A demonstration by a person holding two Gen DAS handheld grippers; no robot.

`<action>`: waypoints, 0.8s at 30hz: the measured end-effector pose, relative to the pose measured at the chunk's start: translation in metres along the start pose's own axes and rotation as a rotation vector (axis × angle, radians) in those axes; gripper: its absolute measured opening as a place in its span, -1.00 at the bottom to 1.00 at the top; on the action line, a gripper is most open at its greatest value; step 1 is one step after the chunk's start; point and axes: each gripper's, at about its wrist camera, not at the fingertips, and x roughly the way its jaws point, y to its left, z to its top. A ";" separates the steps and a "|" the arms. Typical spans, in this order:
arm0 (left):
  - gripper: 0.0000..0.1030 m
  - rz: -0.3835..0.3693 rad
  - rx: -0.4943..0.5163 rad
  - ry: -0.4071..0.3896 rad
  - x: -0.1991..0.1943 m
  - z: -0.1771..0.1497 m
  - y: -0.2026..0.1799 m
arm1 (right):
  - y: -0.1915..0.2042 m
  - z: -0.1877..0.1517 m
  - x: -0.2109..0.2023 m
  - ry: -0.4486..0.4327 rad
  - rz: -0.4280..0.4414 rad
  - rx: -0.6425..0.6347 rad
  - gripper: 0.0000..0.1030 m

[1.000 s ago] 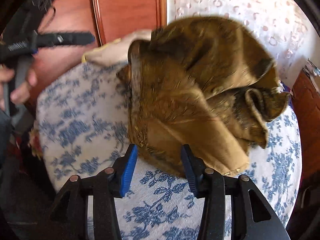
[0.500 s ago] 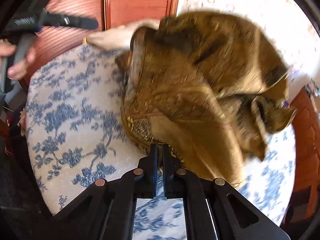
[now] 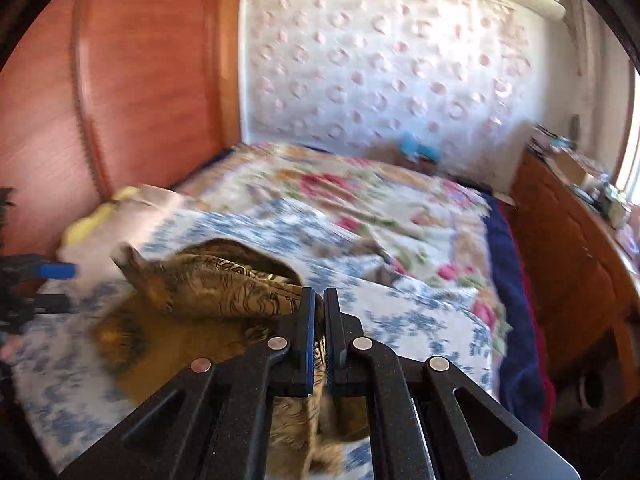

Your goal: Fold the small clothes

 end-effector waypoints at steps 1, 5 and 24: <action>0.33 0.004 0.004 0.010 0.008 0.004 0.001 | -0.004 -0.001 0.010 0.019 -0.006 0.018 -0.93; 0.33 0.025 0.005 0.043 0.036 0.017 0.006 | -0.016 -0.006 0.046 0.078 -0.027 0.067 -0.93; 0.33 0.069 -0.052 0.143 0.100 0.023 0.035 | -0.025 -0.017 0.009 0.062 0.065 0.172 0.43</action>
